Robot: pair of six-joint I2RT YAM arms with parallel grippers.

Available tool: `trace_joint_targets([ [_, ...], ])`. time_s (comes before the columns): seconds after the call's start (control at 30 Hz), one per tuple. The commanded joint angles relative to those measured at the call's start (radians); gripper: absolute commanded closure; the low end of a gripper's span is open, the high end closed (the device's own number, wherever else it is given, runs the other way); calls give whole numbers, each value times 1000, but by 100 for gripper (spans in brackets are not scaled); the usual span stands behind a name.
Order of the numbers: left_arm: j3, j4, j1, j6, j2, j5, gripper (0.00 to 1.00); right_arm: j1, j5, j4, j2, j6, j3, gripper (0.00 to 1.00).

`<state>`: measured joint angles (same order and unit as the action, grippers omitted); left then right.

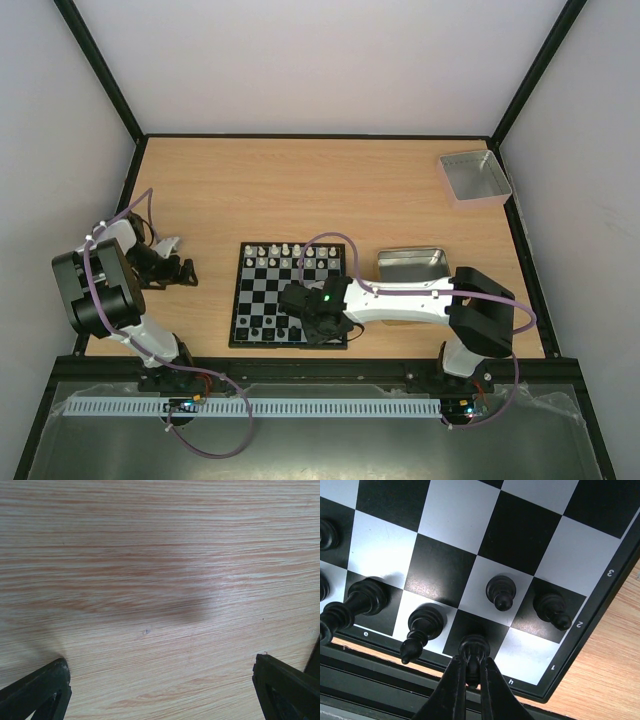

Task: Set up the chess pieces on the board
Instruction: Place the chess piece on the chessboard.

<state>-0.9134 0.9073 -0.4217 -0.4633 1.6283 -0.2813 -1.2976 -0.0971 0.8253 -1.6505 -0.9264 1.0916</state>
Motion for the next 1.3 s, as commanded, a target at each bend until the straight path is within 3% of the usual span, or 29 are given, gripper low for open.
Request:
trace_joint_targets([
  [0.0, 18, 13, -8, -7, -4, -6, 1, -6, 8, -3, -7, -5, 12, 93],
  [0.1, 19, 14, -8, -9, 1, -7, 1, -6, 10, -6, -6, -11, 11, 88],
  [0.47, 19, 13, -8, -6, -1, -4, 1, -5, 36, 14, 3, -20, 18, 83],
  [0.8, 20, 13, -10, -6, 4, -2, 1, 65, 187, 199, 209, -88, 64, 76],
  [0.97, 20, 12, -9, -5, 7, -2, 1, 292, 254, 300, 338, -42, 41, 72],
  [1.1, 20, 12, -8, -6, 6, -2, 1, 593, 195, 272, 387, 81, -45, 72],
  [1.27, 19, 16, -7, -9, 16, -6, 1, 855, 91, 194, 374, 183, -116, 72],
])
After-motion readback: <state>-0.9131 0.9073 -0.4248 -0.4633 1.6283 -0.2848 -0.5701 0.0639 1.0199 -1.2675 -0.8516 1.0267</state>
